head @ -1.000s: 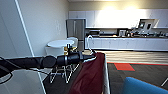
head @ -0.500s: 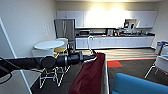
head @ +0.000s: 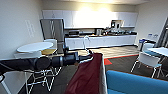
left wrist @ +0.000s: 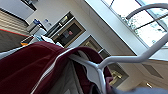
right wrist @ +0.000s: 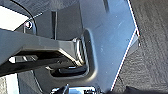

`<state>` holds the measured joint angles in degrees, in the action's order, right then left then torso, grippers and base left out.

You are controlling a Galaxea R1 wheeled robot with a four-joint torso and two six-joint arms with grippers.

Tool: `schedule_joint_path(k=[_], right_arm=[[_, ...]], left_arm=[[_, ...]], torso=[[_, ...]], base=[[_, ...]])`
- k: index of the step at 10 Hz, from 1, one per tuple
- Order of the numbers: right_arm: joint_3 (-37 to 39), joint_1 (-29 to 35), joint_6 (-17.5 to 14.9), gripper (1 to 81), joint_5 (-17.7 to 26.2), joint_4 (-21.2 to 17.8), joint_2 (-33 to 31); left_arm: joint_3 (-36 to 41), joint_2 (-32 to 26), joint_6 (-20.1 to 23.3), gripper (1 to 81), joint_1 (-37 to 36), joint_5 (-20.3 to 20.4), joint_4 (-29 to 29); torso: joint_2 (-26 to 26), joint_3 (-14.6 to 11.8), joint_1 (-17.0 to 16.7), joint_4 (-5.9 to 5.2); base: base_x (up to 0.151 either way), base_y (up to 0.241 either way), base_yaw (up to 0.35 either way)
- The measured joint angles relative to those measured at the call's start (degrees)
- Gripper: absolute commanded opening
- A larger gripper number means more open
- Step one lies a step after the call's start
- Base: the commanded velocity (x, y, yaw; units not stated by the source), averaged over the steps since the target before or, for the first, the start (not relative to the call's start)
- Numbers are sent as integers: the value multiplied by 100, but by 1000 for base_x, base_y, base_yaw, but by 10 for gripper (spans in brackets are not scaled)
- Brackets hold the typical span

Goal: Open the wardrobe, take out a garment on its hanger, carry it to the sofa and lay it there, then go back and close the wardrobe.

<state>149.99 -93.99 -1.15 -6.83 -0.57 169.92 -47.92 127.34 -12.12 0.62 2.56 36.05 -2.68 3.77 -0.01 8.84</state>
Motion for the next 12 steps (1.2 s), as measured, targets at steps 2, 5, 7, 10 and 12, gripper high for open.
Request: schedule_joint_path(k=[2, 5, 7, 10, 12], right_arm=[[37, 20, 0, 811, 11, 0, 0], [122, 16, 0, 811, 27, 0, 48], [127, 17, 0, 811, 18, 0, 80], [127, 16, 0, 811, 9, 0, 78], [127, 17, 0, 811, -15, 0, 80]], left_arm=[[24, 46, -1, 10, 0, -15, -9], [22, 135, 2, 10, 1, -15, -30], [24, 121, 5, 10, 1, -13, -33], [27, 121, 2, 10, 6, -15, -33], [40, 94, 5, 10, 50, -13, -35]], torso=[[0, 0, 0, 0], [0, 0, 0, 0], [0, 0, 0, 0], [0, 0, 0, 0], [0, 0, 0, 0]], base=[[0, 0, -298], [0, 0, -299], [0, 0, -299], [0, 0, -300], [0, 0, -300]])
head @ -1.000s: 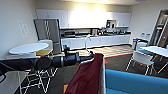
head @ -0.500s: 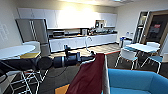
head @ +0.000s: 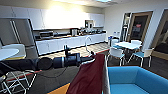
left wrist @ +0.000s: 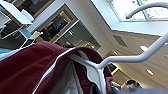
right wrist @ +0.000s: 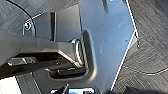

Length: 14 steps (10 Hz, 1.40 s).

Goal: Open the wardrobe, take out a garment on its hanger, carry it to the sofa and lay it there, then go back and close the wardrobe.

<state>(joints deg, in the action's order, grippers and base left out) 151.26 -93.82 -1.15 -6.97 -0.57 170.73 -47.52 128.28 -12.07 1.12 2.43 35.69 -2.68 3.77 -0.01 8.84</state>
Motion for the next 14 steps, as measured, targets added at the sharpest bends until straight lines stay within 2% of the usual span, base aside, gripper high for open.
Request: schedule_joint_path(k=[14], right_arm=[[0, -1, 0, 811, 15, 16, 13]], left_arm=[[22, -100, -2, 10, 2, -39, -83]], torso=[[0, 0, -2, 0]], base=[[0, 0, -310]])
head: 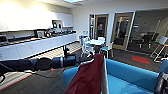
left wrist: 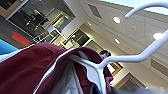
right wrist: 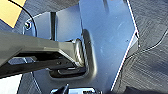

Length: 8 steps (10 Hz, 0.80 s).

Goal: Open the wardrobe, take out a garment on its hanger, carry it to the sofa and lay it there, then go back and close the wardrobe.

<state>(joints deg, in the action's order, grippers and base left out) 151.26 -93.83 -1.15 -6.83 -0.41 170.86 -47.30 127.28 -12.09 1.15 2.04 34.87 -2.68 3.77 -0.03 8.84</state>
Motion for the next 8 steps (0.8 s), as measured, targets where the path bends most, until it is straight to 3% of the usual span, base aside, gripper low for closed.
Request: schedule_joint_path(k=[8], right_arm=[[10, 1, 0, 811, -4, 6, 4]], left_arm=[[-9, -5, 2, 10, 1, -37, 0]], torso=[[0, 0, 0, 0]], base=[[0, 0, -334]])
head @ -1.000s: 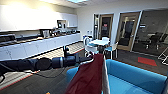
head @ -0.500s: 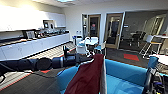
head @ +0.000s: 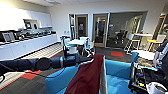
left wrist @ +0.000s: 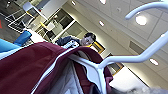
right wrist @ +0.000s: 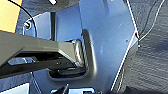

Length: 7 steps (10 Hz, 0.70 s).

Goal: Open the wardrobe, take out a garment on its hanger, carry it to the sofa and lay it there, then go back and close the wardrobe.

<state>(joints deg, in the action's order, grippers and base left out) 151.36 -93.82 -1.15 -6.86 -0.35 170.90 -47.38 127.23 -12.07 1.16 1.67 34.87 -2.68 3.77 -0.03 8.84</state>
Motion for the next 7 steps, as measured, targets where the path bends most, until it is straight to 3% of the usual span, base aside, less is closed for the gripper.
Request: schedule_joint_path(k=[4, 7], right_arm=[[5, -1, 0, 811, 1, 2, 18], [7, 0, -1, 811, -2, 2, 27]], left_arm=[[-2, -44, -2, 10, 27, -51, -11], [-46, -28, 0, 10, 27, -146, -17]], torso=[[0, 0, 0, 0], [0, 0, 0, 0]], base=[[0, 0, -324], [0, 0, -229]])
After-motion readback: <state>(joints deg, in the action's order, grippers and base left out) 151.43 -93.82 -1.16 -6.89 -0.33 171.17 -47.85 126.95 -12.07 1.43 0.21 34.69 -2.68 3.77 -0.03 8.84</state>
